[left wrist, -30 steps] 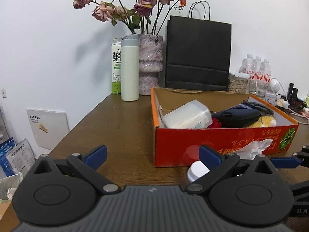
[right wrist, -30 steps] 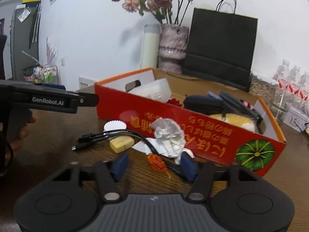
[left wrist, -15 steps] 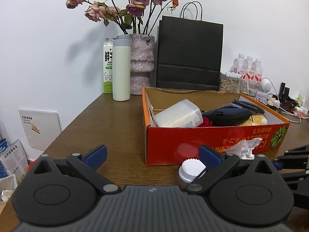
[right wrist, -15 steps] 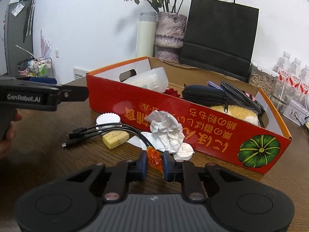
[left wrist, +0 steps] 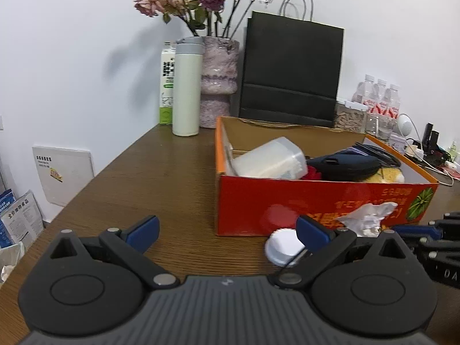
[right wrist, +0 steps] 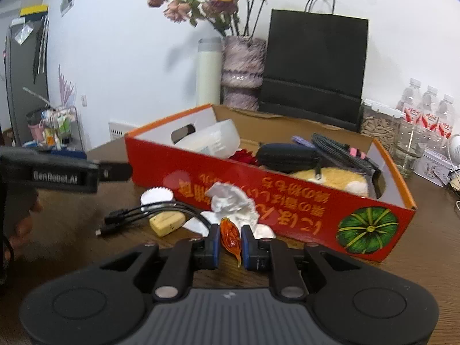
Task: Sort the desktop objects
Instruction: 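Grasp the orange piece with the right tool while the left reaches toward a white tissue, then grasp the white tissue with the left tool while the right holds the orange piece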
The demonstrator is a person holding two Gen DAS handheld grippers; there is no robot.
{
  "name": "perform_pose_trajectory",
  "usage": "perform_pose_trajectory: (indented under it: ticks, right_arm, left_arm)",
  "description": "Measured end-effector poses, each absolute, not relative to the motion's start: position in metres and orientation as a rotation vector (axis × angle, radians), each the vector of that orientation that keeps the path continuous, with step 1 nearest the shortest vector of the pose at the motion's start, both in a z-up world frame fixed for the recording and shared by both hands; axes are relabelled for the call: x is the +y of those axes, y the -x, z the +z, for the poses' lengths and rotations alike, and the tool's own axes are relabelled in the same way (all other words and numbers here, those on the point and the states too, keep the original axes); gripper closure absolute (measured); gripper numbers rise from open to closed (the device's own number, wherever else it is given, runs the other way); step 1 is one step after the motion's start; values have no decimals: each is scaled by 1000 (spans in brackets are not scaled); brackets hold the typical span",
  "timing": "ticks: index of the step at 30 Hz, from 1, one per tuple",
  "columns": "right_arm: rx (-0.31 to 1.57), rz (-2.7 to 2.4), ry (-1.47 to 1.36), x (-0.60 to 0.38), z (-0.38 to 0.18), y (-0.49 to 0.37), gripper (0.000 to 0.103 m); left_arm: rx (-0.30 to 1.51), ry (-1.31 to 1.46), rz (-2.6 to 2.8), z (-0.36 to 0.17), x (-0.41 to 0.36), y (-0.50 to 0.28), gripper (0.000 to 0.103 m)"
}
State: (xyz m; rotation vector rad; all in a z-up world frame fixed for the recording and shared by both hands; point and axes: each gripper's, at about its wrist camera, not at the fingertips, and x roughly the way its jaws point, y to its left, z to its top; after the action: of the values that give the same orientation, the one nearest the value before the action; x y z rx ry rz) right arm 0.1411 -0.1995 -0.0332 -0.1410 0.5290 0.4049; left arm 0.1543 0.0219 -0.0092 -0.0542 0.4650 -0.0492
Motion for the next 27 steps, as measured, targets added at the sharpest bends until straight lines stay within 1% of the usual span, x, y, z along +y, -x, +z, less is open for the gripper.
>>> perform_pose_trajectory:
  ticks: [12, 22, 25, 27]
  right_arm:
    - [493, 311, 72, -264, -24, -144, 89]
    - [510, 278, 43, -296, -28, -148, 89]
    - [501, 275, 48, -294, -27, -146, 89]
    - [502, 268, 54, -292, -28, -146, 89]
  left_arm:
    - [506, -35, -187, -10, -65, -168, 0]
    - [569, -16, -178, -20, -105, -190, 0]
    - [566, 13, -158, -20, -108, -194, 2]
    - [568, 33, -146, -21, -109, -196, 7]
